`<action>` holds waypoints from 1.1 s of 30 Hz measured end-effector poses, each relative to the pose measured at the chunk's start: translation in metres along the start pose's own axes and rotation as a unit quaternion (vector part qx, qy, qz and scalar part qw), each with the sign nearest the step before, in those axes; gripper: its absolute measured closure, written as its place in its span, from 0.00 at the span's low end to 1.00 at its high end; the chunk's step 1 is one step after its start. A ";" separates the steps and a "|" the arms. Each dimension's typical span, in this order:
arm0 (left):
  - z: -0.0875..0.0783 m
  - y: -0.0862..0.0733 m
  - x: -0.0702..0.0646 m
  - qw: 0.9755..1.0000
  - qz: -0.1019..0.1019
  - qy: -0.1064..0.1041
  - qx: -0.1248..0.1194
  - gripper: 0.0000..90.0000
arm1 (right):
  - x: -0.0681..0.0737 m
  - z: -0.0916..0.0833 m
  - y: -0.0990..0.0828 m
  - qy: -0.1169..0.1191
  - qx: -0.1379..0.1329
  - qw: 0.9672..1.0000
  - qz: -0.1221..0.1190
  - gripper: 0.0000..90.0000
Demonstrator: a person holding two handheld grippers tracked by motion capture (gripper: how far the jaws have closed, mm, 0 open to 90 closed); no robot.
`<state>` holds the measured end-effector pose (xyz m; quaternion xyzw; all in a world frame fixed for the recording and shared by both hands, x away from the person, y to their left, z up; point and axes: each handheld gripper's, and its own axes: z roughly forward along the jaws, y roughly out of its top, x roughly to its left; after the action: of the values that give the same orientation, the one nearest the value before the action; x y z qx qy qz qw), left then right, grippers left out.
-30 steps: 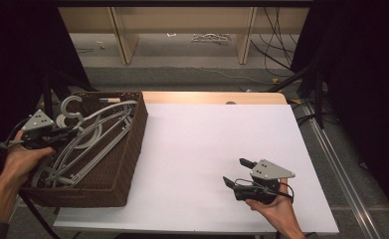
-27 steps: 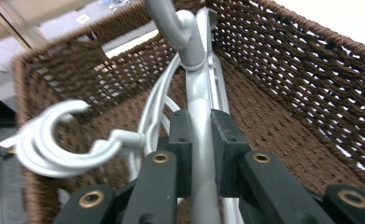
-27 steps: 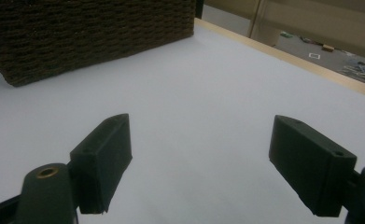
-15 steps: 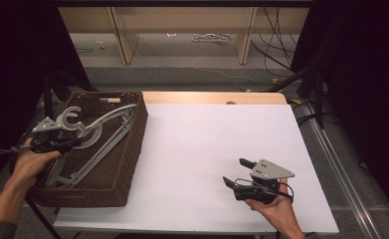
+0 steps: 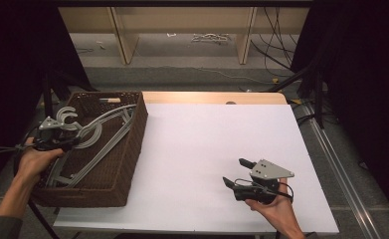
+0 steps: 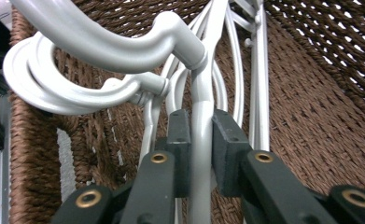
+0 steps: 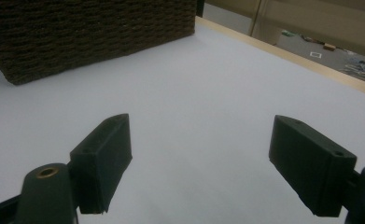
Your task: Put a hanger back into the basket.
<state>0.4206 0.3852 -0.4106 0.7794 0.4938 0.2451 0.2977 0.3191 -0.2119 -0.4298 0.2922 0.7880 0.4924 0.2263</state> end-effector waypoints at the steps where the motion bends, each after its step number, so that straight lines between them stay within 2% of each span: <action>1: 0.000 0.000 0.001 1.000 -0.004 0.003 0.000 0.84 | 0.000 0.000 0.000 0.001 0.001 1.000 0.002 0.25; 2: 0.001 0.000 0.001 1.000 -0.006 0.004 -0.007 0.83 | 0.000 0.000 0.000 0.000 0.000 1.000 0.000 0.25; 3: -0.001 0.000 0.001 1.000 -0.006 0.005 0.003 0.82 | 0.000 0.000 0.000 0.001 0.000 1.000 0.002 0.25; 4: -0.002 0.000 0.001 1.000 -0.009 0.010 0.002 0.80 | 0.000 0.000 0.000 0.001 0.001 1.000 0.002 0.25; 5: -0.004 0.001 0.000 1.000 -0.019 0.019 -0.001 0.75 | 0.000 0.000 0.000 0.001 0.001 1.000 0.002 0.25; 6: -0.004 0.001 0.000 1.000 -0.019 0.019 -0.001 0.70 | 0.000 0.000 0.000 0.001 0.001 1.000 0.002 0.25; 10: -0.009 0.003 -0.002 0.999 -0.026 0.038 -0.019 0.63 | 0.000 0.000 0.000 0.000 0.000 1.000 0.000 0.25; 13: -0.011 0.006 -0.003 0.999 -0.014 0.043 -0.018 0.66 | 0.000 0.000 0.000 0.000 0.000 1.000 0.001 0.25; 14: -0.011 0.007 -0.004 0.999 0.001 0.043 -0.013 0.71 | 0.000 0.000 0.000 0.000 0.000 1.000 0.002 0.25; 15: -0.011 0.008 -0.005 0.999 0.006 0.043 -0.009 0.79 | 0.000 0.000 0.000 0.002 0.005 1.000 0.001 0.25; 16: -0.011 0.008 -0.005 0.999 0.006 0.043 -0.009 0.81 | 0.000 0.000 0.000 0.002 0.005 1.000 0.001 0.25; 17: -0.008 0.010 -0.008 0.999 0.020 0.046 0.002 0.88 | 0.001 0.000 0.001 0.002 0.002 1.000 0.002 0.25; 18: -0.006 0.010 -0.008 0.999 0.022 0.048 0.003 0.90 | 0.001 0.000 0.001 0.001 0.000 1.000 0.002 0.25; 21: -0.004 0.010 -0.009 0.998 0.023 0.051 0.007 0.91 | 0.000 0.000 0.000 0.001 0.000 1.000 0.002 0.25; 22: -0.003 0.010 -0.008 0.998 0.014 0.053 0.005 0.92 | 0.000 0.000 0.000 0.001 0.001 1.000 0.002 0.25; 24: -0.002 0.009 -0.006 0.998 0.014 0.058 0.014 0.92 | 0.000 -0.001 0.001 0.002 0.003 1.000 0.002 0.25; 27: 0.002 0.006 -0.001 0.998 -0.001 0.059 0.020 0.93 | 0.000 0.000 0.000 0.002 0.001 1.000 0.002 0.25; 28: 0.002 0.006 -0.001 0.998 -0.008 0.058 0.011 0.92 | 0.000 0.000 0.000 0.000 -0.001 1.000 0.000 0.25; 30: 0.001 0.006 -0.001 0.998 -0.008 0.057 0.009 0.91 | 0.000 0.000 0.000 -0.001 -0.001 1.000 0.001 0.25; 33: -0.008 0.008 -0.005 0.998 -0.008 0.054 -0.011 0.87 | 0.000 0.000 0.000 0.000 -0.001 1.000 0.001 0.25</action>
<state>0.4180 0.3792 -0.3998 0.7579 0.5123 0.2898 0.2814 0.3194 -0.2116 -0.4297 0.2930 0.7873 0.4932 0.2259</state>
